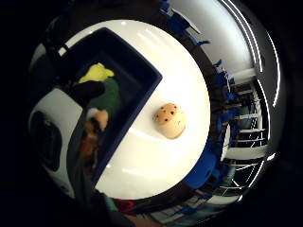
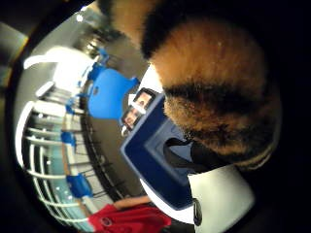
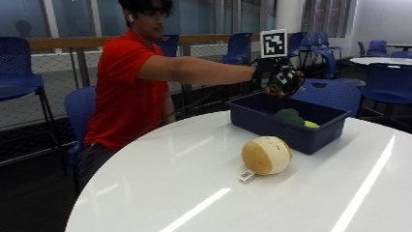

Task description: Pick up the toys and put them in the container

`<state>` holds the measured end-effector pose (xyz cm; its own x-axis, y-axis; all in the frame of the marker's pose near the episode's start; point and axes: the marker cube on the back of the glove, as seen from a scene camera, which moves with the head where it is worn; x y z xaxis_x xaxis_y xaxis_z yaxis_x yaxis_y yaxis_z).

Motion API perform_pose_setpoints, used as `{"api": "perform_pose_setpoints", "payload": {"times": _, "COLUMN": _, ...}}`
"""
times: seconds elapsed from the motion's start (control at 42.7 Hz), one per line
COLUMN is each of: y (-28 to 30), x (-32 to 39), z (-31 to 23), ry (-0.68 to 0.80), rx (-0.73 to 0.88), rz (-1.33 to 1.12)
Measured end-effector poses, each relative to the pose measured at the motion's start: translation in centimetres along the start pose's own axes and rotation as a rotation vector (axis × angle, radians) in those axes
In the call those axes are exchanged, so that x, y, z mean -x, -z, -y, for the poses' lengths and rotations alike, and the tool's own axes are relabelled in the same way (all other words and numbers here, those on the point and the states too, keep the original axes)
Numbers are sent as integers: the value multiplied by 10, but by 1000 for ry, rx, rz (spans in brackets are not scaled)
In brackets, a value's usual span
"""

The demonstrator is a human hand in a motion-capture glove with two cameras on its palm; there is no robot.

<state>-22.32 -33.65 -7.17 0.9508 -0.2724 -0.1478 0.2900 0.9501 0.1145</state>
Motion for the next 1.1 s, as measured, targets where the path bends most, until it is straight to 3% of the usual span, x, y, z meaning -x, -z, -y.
{"api": "perform_pose_setpoints", "payload": {"times": 0.234, "y": -11, "x": 5, "z": -16, "ry": 157, "rx": 258, "rz": 97}}
{"api": "perform_pose_setpoints", "payload": {"times": 0.445, "y": -2, "x": -54, "z": -36, "ry": 149, "rx": 184, "rz": 90}}
{"api": "perform_pose_setpoints", "payload": {"times": 0.749, "y": -20, "x": -174, "z": -80, "ry": -127, "rx": 189, "rz": 28}}
{"api": "perform_pose_setpoints", "payload": {"times": 1.1, "y": -45, "x": -233, "z": -88, "ry": -252, "rx": 223, "rz": 89}}
